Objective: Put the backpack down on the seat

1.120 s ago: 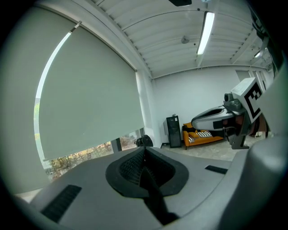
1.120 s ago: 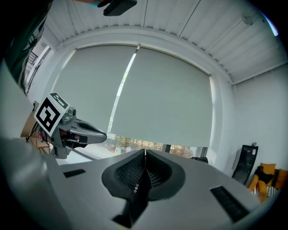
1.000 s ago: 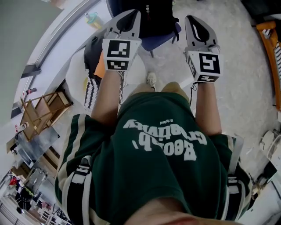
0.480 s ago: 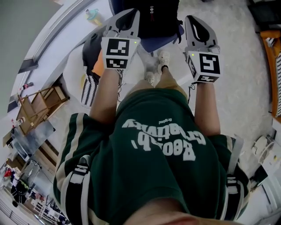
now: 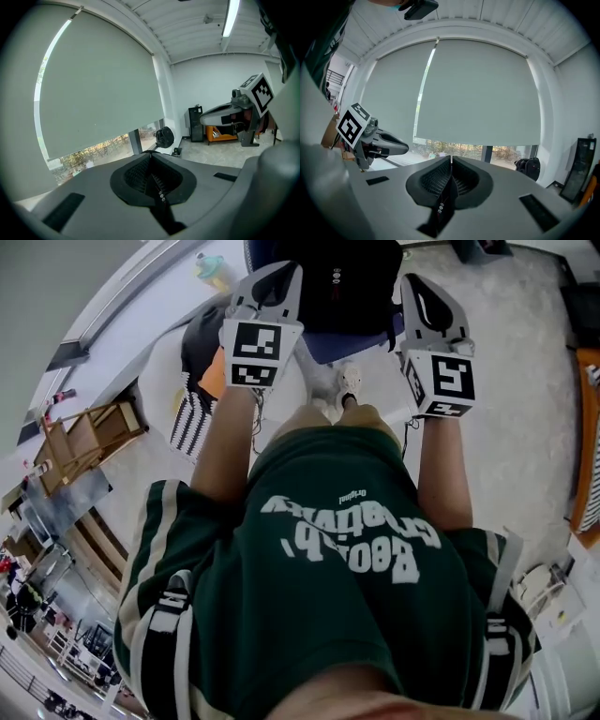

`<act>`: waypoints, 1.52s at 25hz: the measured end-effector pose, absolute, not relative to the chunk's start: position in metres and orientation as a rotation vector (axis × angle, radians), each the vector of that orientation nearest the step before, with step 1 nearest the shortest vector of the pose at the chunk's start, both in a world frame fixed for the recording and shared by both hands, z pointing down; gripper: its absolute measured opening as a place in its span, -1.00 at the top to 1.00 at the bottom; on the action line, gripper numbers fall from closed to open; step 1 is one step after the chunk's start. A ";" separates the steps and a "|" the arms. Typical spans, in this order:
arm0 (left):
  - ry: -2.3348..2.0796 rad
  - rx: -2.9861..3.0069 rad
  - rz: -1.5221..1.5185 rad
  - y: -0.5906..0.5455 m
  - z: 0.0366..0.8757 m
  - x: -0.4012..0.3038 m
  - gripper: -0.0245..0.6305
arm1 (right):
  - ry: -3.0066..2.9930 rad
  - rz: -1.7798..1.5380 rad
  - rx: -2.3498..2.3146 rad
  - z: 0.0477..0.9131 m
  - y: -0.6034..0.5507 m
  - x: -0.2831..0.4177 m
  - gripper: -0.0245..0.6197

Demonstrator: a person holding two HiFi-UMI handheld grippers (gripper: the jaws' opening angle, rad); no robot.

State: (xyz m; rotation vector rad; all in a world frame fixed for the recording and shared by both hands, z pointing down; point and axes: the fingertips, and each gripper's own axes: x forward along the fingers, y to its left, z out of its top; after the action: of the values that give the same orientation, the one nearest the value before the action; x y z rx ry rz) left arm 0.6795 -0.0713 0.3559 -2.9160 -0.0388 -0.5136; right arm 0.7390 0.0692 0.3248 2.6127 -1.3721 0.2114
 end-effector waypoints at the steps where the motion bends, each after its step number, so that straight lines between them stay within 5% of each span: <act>1: -0.024 -2.914 -0.524 -0.072 0.359 0.688 0.87 | -1.391 0.215 2.615 0.327 0.068 0.751 0.81; 8: 0.065 -2.923 -0.585 -0.080 0.390 0.737 0.85 | -1.569 0.303 2.541 0.365 0.058 0.813 0.80; 10: 0.084 -2.931 -0.607 -0.082 0.400 0.745 0.68 | -1.617 0.338 2.500 0.379 0.052 0.820 0.77; 13: 0.116 -2.949 -0.653 -0.087 0.418 0.749 0.53 | -1.676 0.418 2.446 0.404 0.045 0.825 0.34; 16: 0.126 -2.955 -0.715 -0.092 0.437 0.751 0.42 | -1.705 0.507 2.408 0.429 0.042 0.832 0.24; 22: 0.051 -2.982 -0.862 -0.119 0.489 0.761 0.11 | -1.713 0.667 2.373 0.485 0.024 0.854 0.16; 38: -0.412 -3.033 -1.222 -0.171 0.645 0.793 -0.05 | -1.879 1.018 2.191 0.632 -0.060 0.876 0.08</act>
State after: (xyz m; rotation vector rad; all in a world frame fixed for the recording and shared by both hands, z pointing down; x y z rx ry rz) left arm 0.7932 -0.1709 0.6445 -3.0332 -0.4119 -1.2219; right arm 0.8756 -0.0601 0.6321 2.1909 -1.8791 1.0183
